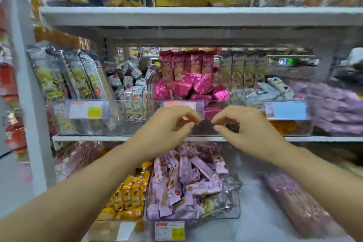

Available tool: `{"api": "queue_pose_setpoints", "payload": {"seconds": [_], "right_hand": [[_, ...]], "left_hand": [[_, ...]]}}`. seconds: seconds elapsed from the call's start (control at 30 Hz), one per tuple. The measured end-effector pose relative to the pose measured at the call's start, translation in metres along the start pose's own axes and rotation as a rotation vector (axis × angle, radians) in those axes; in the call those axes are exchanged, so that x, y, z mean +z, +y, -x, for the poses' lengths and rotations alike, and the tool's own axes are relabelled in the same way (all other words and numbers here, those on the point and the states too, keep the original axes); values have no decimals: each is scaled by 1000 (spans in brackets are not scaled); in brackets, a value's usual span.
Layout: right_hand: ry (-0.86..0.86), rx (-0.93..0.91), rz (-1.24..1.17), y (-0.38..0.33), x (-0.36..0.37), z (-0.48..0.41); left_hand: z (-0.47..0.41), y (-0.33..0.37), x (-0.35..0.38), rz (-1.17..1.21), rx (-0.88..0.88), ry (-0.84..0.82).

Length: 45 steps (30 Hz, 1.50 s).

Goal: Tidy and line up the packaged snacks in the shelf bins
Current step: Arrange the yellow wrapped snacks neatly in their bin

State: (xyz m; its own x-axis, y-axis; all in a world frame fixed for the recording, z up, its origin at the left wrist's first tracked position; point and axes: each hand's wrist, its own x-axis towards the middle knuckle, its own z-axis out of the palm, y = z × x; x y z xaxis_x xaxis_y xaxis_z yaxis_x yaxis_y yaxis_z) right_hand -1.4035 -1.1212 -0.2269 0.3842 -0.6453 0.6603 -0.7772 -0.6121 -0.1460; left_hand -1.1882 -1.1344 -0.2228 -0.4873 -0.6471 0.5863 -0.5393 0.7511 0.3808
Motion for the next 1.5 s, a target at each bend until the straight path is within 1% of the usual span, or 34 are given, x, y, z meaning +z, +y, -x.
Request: {"api": "queue_pose_setpoints", "payload": {"seconds": [0.13, 0.23, 0.33, 0.43, 0.57, 0.67, 0.77, 0.83, 0.93, 1.07, 1.13, 1.27, 1.37, 1.43, 1.5], "right_hand": [[78, 82, 62, 41, -43, 5], [78, 131, 146, 72, -71, 9], [-40, 206, 191, 97, -93, 14], [-180, 239, 209, 117, -106, 13], [-396, 243, 227, 135, -114, 1], [-472, 212, 210, 143, -116, -13], [-561, 252, 117, 147, -115, -30], [-655, 262, 117, 150, -114, -38], [-743, 249, 74, 151, -117, -52], [-854, 218, 148, 152, -116, -71], [-886, 234, 146, 154, -111, -79], [-868, 254, 169, 157, -105, -84], [-783, 240, 168, 152, -105, -82], [-591, 214, 150, 148, -114, -85], [-315, 225, 62, 148, -127, -92]], "left_hand": [[-43, 26, 9, -133, 144, 13], [-73, 43, 17, -172, 226, 10], [-101, 59, 27, -181, 262, -40], [-130, 72, 39, -234, 250, -170], [-166, 80, 53, -356, 213, -367], [-186, 80, 60, -414, 198, -466], [-201, 70, 62, -436, 185, -471], [-207, 62, 59, -433, 168, -462], [-214, 49, 55, -427, 154, -440], [-216, 37, 52, -378, 137, -434], [-215, 34, 53, -345, 138, -427], [-210, 31, 54, -296, 144, -390], [-210, 31, 53, -283, 137, -383], [-210, 30, 54, -270, 131, -375], [-211, 28, 54, -239, 123, -332]]}}
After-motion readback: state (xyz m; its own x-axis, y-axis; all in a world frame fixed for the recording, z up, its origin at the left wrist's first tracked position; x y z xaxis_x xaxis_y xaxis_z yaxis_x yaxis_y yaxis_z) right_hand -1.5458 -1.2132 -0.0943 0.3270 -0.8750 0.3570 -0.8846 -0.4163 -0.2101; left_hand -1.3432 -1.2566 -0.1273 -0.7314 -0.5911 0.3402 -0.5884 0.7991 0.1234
